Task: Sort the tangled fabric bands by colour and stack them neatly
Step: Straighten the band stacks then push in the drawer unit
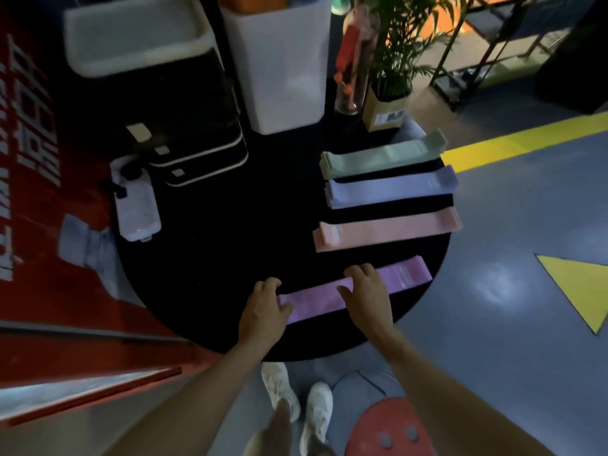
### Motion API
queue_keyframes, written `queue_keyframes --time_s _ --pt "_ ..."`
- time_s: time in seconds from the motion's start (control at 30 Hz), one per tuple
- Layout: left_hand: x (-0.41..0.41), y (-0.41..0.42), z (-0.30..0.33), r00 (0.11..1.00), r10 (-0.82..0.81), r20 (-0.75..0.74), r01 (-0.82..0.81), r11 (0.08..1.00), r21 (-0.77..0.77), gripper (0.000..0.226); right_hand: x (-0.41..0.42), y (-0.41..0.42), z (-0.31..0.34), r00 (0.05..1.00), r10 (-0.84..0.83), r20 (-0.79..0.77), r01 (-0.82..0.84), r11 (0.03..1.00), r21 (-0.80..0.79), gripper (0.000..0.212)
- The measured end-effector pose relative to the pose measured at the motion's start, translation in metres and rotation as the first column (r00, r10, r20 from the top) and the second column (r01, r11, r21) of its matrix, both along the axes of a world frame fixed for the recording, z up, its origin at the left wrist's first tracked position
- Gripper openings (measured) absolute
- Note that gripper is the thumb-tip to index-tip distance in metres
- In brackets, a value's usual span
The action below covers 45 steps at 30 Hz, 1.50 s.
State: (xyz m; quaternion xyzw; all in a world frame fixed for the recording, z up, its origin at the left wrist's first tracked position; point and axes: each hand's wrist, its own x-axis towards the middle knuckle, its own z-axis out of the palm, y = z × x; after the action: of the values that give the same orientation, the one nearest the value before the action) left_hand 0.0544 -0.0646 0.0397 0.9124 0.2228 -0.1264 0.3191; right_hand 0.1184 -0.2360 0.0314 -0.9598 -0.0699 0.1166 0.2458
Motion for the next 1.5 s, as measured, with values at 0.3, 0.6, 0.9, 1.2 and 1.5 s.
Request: queue_keyframes --time_s 0.3,0.6,0.9,1.2,1.5 --pt "-0.001 -0.007 -0.029 0.973 0.227 -0.043 -0.229 0.973 -0.03 0.05 -0.016 -0.012 -0.031 0.992 0.012 0.126 -0.007 0.999 -0.045 0.021" --pt "0.007 -0.005 -0.035 0.916 0.369 -0.157 -0.385 0.919 -0.082 0.035 -0.019 -0.016 -0.034 0.985 0.034 0.169 -0.021 0.997 -0.077 0.022" --pt "0.005 0.007 -0.021 0.965 0.224 -0.139 -0.254 0.93 -0.267 0.016 -0.014 -0.014 -0.029 0.996 0.04 0.08 -0.035 0.998 -0.059 0.027" --pt "0.018 0.007 0.01 0.941 0.259 -0.217 -0.336 0.763 -0.552 0.014 -0.013 0.011 0.007 0.971 0.19 -0.148 -0.118 0.911 0.394 0.027" --pt "0.047 -0.035 0.033 0.945 0.256 -0.205 -0.322 0.611 -0.723 0.013 -0.003 -0.006 0.036 0.944 0.204 -0.258 -0.049 0.863 0.503 0.028"
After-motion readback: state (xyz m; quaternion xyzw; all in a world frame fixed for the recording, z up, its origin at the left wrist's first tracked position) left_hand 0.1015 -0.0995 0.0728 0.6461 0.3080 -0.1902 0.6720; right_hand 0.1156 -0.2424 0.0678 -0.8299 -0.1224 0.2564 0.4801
